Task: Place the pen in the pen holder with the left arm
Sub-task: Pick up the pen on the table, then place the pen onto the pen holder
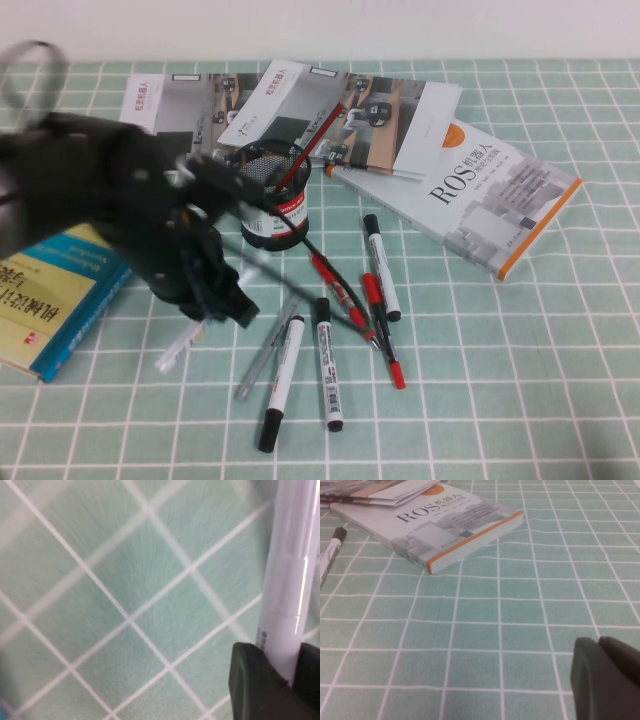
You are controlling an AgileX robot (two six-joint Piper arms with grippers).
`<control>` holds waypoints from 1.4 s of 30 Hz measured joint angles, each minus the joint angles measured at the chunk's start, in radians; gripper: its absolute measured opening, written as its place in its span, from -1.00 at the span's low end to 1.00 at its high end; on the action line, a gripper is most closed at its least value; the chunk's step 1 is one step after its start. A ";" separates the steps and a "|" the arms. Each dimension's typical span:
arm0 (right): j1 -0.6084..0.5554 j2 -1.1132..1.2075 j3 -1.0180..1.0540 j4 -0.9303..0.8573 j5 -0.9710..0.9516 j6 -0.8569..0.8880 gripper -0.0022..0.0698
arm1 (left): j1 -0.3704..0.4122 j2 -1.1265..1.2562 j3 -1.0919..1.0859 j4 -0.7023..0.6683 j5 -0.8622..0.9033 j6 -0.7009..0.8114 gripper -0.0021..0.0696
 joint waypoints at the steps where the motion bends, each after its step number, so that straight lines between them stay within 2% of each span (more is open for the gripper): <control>1: 0.000 0.000 0.000 0.000 0.000 0.000 -1.00 | 0.000 -0.061 0.033 -0.016 -0.043 0.009 -0.65; 5: 0.000 0.000 0.000 0.000 0.000 0.000 -1.00 | -0.001 -0.298 0.186 -0.117 -0.271 0.094 -0.65; 9: 0.000 0.000 0.000 0.000 0.000 0.000 -1.00 | -0.001 -0.473 0.325 -0.249 -0.582 0.201 -0.65; 14: 0.000 0.000 0.000 0.000 0.000 0.000 -1.00 | -0.001 -0.505 0.402 -0.286 -0.917 0.189 -0.65; 17: 0.000 0.000 0.000 0.000 0.000 0.000 -1.00 | -0.001 -0.446 0.406 -0.206 -1.069 0.071 -0.65; 22: 0.000 0.000 0.000 0.000 0.000 0.000 -1.00 | 0.001 -0.298 0.406 0.091 -1.405 -0.244 -0.65; 24: 0.000 0.000 0.000 0.000 0.000 0.000 -1.00 | 0.006 -0.230 0.395 0.158 -1.492 -0.323 -0.65; 27: 0.000 0.000 0.000 0.000 0.000 0.000 -1.00 | 0.008 -0.107 0.346 0.197 -1.551 -0.387 -0.65; 35: 0.000 0.000 0.000 0.000 0.000 0.000 -1.00 | 0.041 0.144 0.173 0.235 -1.593 -0.413 -0.65; 42: 0.000 0.000 0.000 0.000 0.000 0.000 -1.00 | 0.047 0.237 0.144 0.236 -1.560 -0.422 -0.65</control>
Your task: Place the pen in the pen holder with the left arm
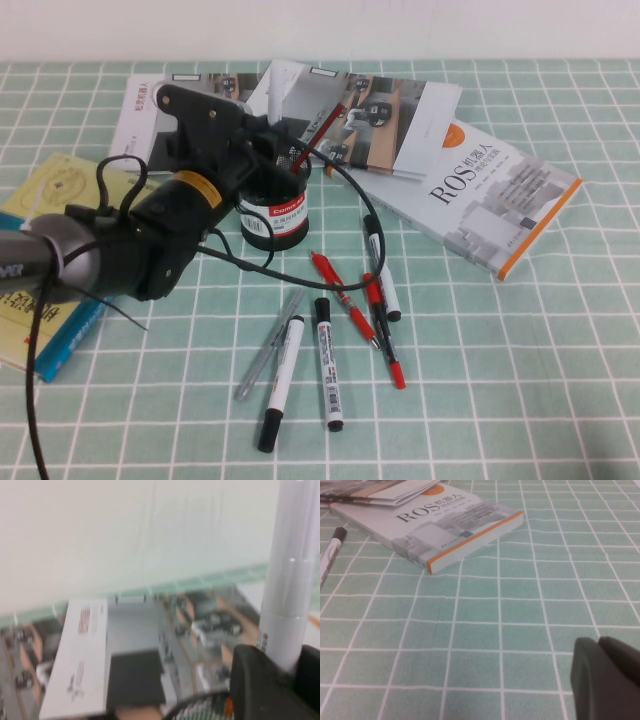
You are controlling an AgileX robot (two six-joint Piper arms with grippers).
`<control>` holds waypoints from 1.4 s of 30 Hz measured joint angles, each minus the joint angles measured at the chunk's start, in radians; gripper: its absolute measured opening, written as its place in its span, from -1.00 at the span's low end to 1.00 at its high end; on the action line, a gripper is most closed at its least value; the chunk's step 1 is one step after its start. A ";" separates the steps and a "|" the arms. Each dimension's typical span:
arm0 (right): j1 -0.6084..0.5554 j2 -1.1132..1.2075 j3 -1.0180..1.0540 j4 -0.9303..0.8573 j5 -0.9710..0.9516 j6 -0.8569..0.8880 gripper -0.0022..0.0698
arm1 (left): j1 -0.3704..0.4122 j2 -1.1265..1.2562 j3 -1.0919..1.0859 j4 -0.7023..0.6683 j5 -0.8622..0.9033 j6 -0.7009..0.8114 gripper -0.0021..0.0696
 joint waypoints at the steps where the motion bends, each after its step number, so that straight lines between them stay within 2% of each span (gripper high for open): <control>1: 0.000 0.000 0.000 0.000 0.000 0.000 -1.00 | 0.000 0.003 0.000 0.000 0.015 -0.001 -0.65; 7: 0.000 0.000 0.000 0.000 0.000 0.000 -1.00 | 0.000 0.004 -0.007 0.047 0.054 0.002 -0.61; 9: 0.000 0.000 0.000 0.000 0.000 0.000 -1.00 | 0.000 0.004 -0.007 0.048 0.069 0.003 -0.48; 13: 0.000 0.000 0.000 0.000 0.000 0.000 -1.00 | 0.000 0.004 -0.007 0.045 0.094 0.003 -0.03; 15: 0.000 0.000 0.000 0.000 0.000 0.000 -1.00 | 0.000 0.000 -0.007 0.045 0.103 0.008 0.08; 19: 0.000 0.000 0.000 0.000 0.000 0.000 -1.00 | 0.000 -0.038 -0.005 0.044 0.137 0.027 0.12; 22: 0.000 0.000 0.000 0.000 0.000 0.000 -1.00 | 0.000 -0.126 0.027 0.044 0.193 0.032 -0.07; 23: 0.000 0.000 0.000 0.000 0.000 0.000 -1.00 | 0.000 -0.168 0.039 0.044 0.213 0.032 -0.19; 25: 0.000 0.000 0.000 0.000 0.000 0.000 -1.00 | 0.000 -0.266 0.076 0.044 0.271 0.032 -0.56; 28: 0.000 0.000 0.000 0.000 0.000 0.000 -1.00 | 0.000 -0.416 0.141 0.044 0.344 0.034 -0.83; 32: 0.000 0.000 0.000 0.000 0.000 0.000 -1.00 | 0.000 -0.620 0.256 0.044 0.387 0.015 -0.92; 37: 0.000 0.000 0.000 0.000 0.000 0.000 -1.00 | 0.000 -0.882 0.412 0.044 0.471 -0.018 -0.94; 42: 0.000 0.000 0.000 0.000 0.000 0.000 -1.00 | 0.000 -1.037 0.546 0.044 0.556 -0.070 -0.94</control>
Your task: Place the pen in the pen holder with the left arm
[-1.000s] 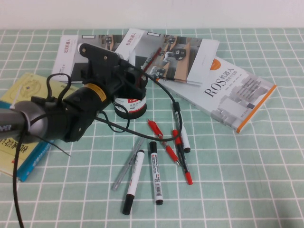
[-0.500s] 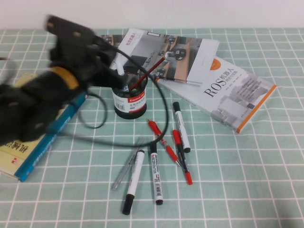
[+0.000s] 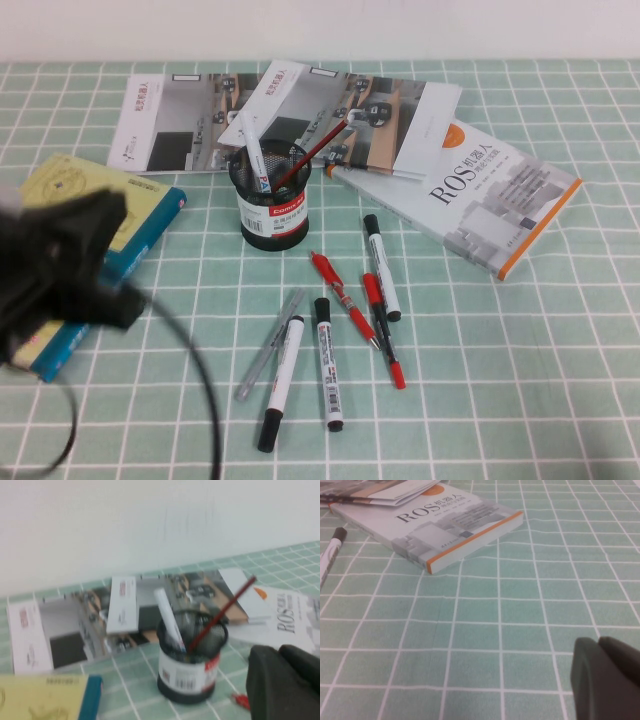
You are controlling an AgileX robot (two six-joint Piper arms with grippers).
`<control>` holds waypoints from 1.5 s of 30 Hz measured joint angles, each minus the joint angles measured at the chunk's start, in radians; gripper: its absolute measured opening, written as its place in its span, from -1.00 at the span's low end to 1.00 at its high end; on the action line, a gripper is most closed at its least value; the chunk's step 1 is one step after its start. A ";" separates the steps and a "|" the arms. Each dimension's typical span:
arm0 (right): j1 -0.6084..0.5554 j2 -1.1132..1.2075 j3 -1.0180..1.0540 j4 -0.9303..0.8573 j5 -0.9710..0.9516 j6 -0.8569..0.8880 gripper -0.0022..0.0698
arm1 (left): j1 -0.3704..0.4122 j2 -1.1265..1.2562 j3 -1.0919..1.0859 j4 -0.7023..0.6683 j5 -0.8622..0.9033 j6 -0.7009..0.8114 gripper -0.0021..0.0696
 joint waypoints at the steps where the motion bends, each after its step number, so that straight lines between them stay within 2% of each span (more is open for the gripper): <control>1: 0.000 0.000 0.000 0.000 0.000 0.000 -1.00 | 0.000 -0.028 0.025 0.000 0.003 -0.008 -0.94; 8: 0.000 0.000 0.000 0.000 0.000 0.000 -1.00 | 0.000 -0.153 0.134 -0.002 0.040 -0.021 -0.94; 20: 0.000 0.000 0.000 0.000 0.000 0.000 -1.00 | 0.002 -0.212 0.154 -0.008 0.141 -0.036 -0.94; 22: 0.000 0.000 0.000 0.000 0.000 0.000 -1.00 | 0.026 -0.262 0.177 -0.036 0.156 -0.003 -0.94; 27: 0.000 0.000 0.000 0.000 0.000 0.000 -1.00 | 0.152 -0.478 0.283 -0.156 0.162 0.088 -0.94; 32: 0.000 0.000 0.000 0.000 0.000 0.000 -1.00 | 0.228 -0.689 0.399 -0.189 0.185 0.109 -0.94; 38: 0.000 0.000 0.000 0.000 0.000 0.000 -1.00 | 0.257 -0.870 0.456 -0.202 0.267 0.123 -0.94; 45: 0.000 0.000 0.000 0.000 0.000 0.000 -1.00 | 0.257 -0.893 0.494 -0.227 0.363 0.147 -0.94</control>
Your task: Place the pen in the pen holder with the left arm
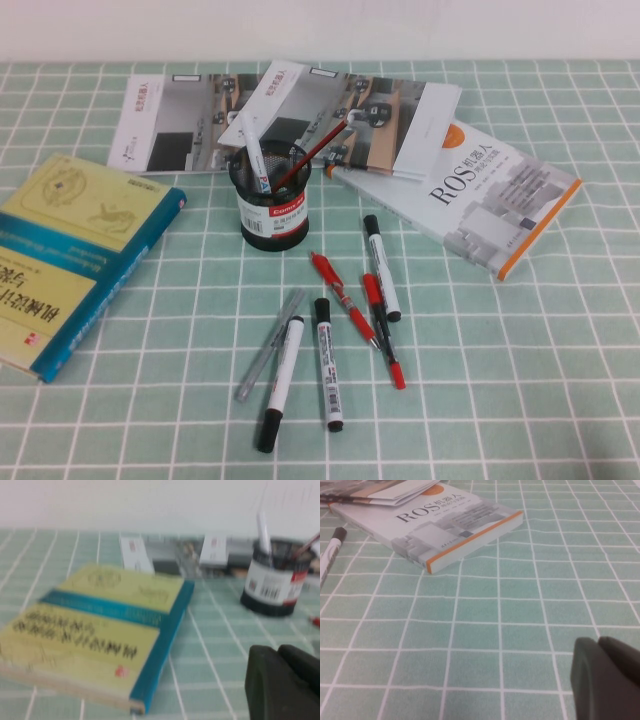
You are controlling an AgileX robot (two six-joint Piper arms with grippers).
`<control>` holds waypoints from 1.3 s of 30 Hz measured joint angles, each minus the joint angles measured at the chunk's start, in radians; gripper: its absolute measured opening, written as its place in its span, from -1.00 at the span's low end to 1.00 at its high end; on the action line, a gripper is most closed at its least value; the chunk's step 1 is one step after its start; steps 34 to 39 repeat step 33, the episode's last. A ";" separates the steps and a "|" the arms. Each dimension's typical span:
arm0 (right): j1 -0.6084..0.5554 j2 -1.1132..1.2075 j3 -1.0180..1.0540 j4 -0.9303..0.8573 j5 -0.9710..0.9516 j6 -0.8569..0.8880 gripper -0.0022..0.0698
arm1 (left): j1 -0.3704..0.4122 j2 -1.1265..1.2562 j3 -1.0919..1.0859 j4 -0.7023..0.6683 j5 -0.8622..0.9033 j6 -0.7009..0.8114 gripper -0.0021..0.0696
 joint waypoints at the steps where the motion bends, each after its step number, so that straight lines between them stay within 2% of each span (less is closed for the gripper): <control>1: 0.000 0.000 0.000 0.000 0.000 0.000 -1.00 | 0.000 0.000 0.015 -0.001 0.004 0.000 -0.94; 14: 0.000 0.000 0.000 0.000 0.000 0.000 -1.00 | 0.000 0.000 0.046 -0.005 0.139 0.000 -0.94; 39: 0.000 0.000 0.000 0.000 0.000 0.000 -1.00 | 0.000 0.000 0.045 -0.005 0.147 0.000 -0.94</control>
